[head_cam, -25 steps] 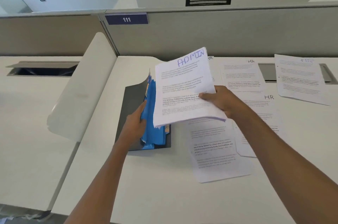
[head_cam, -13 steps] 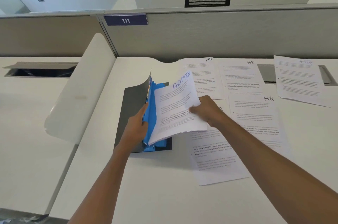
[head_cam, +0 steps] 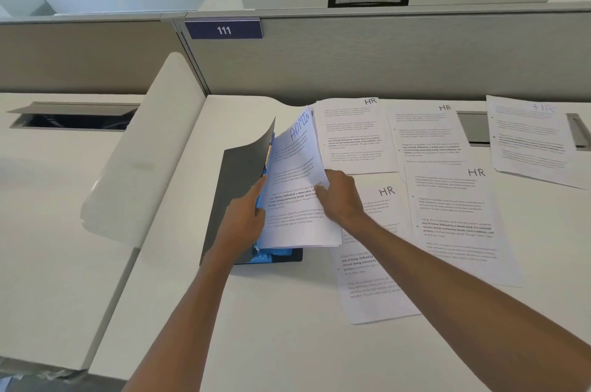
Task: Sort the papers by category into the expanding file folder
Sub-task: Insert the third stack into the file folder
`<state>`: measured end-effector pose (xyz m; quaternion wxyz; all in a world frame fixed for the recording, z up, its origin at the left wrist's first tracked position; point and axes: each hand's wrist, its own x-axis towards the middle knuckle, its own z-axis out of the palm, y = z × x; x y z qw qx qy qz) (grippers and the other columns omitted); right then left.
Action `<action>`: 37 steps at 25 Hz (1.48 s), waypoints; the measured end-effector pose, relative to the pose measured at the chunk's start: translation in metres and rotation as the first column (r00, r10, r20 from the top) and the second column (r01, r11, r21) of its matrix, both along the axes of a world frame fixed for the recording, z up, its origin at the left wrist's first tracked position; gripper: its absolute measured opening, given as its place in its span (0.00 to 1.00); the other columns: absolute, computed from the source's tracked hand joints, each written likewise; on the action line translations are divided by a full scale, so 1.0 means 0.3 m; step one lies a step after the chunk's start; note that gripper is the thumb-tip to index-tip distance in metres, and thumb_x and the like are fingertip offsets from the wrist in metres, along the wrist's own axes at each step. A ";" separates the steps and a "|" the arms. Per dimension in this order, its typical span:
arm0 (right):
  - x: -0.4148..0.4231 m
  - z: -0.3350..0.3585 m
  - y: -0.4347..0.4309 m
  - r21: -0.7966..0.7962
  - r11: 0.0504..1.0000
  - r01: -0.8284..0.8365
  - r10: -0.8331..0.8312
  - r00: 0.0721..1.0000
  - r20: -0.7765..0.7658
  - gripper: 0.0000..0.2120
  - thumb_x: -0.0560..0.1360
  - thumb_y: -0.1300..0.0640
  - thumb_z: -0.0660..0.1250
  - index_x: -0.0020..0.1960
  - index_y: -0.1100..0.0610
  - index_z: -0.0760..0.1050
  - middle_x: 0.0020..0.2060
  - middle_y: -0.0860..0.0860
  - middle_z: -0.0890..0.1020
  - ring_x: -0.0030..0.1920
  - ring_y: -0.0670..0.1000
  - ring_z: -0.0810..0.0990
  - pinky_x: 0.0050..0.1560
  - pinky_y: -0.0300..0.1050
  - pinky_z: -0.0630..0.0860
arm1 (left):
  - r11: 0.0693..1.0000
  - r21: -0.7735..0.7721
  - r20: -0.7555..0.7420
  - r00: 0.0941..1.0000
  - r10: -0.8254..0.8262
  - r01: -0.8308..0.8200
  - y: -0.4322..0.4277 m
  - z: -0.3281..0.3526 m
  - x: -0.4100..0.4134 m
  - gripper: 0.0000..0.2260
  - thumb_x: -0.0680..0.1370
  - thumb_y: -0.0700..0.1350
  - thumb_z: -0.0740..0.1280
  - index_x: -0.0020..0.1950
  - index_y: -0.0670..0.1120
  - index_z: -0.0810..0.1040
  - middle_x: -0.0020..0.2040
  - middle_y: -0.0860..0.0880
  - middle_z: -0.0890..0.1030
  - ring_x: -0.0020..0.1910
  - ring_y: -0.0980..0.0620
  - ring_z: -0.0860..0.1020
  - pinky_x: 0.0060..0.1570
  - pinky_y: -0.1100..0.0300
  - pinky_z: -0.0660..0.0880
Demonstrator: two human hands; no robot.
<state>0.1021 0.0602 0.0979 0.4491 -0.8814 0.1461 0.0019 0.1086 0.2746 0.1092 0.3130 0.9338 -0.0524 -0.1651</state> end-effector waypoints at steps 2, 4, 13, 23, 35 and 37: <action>-0.008 -0.011 0.030 0.029 0.999 -0.013 0.013 1.000 -0.019 0.12 0.81 0.61 0.65 0.62 0.62 0.79 0.55 0.55 0.84 0.48 0.52 0.80 0.47 0.41 0.75 | 1.000 0.020 0.004 1.000 -0.007 0.007 -0.004 -0.002 0.002 0.30 0.85 0.39 0.57 0.85 0.59 0.55 0.45 0.53 0.78 0.39 0.52 0.81 0.35 0.60 0.77; -0.011 -0.024 0.062 0.063 0.998 -0.005 0.008 0.999 -0.051 0.11 0.80 0.61 0.65 0.61 0.62 0.79 0.54 0.56 0.84 0.51 0.55 0.82 0.48 0.43 0.77 | 0.998 0.065 0.025 0.999 -0.021 0.020 -0.015 -0.004 0.002 0.31 0.84 0.38 0.56 0.85 0.58 0.56 0.44 0.49 0.78 0.38 0.52 0.79 0.35 0.58 0.76; 0.023 -0.062 0.196 0.187 0.977 0.106 -0.084 0.989 -0.118 0.12 0.81 0.62 0.64 0.64 0.61 0.76 0.54 0.55 0.82 0.51 0.54 0.82 0.42 0.40 0.79 | 0.984 0.174 0.055 0.997 -0.056 0.046 -0.075 0.007 -0.028 0.30 0.85 0.41 0.56 0.86 0.57 0.53 0.58 0.43 0.83 0.48 0.45 0.83 0.48 0.52 0.81; 0.038 -0.127 0.300 0.581 0.794 0.180 -0.030 0.965 -0.259 0.15 0.82 0.45 0.58 0.56 0.54 0.76 0.52 0.57 0.83 0.56 0.58 0.82 0.61 0.57 0.80 | 0.987 0.145 0.140 0.987 -0.084 0.063 -0.119 0.025 -0.029 0.28 0.84 0.39 0.60 0.83 0.55 0.59 0.58 0.38 0.85 0.53 0.36 0.84 0.53 0.44 0.82; -0.009 -0.187 0.244 0.318 0.927 0.200 -0.102 0.949 -0.299 0.12 0.85 0.59 0.58 0.67 0.58 0.71 0.61 0.55 0.78 0.55 0.52 0.77 0.52 0.43 0.76 | 0.977 0.210 0.045 0.998 -0.053 0.043 -0.144 -0.028 -0.027 0.26 0.87 0.52 0.57 0.85 0.57 0.54 0.62 0.48 0.80 0.49 0.50 0.78 0.48 0.57 0.78; -0.008 -0.200 0.233 0.301 0.941 0.157 -0.066 0.954 -0.294 0.12 0.85 0.59 0.57 0.67 0.58 0.69 0.63 0.54 0.78 0.56 0.52 0.77 0.49 0.41 0.75 | 0.957 0.280 0.056 0.993 -0.100 0.080 -0.137 -0.050 -0.025 0.29 0.87 0.49 0.59 0.85 0.56 0.51 0.68 0.48 0.79 0.54 0.48 0.82 0.54 0.52 0.81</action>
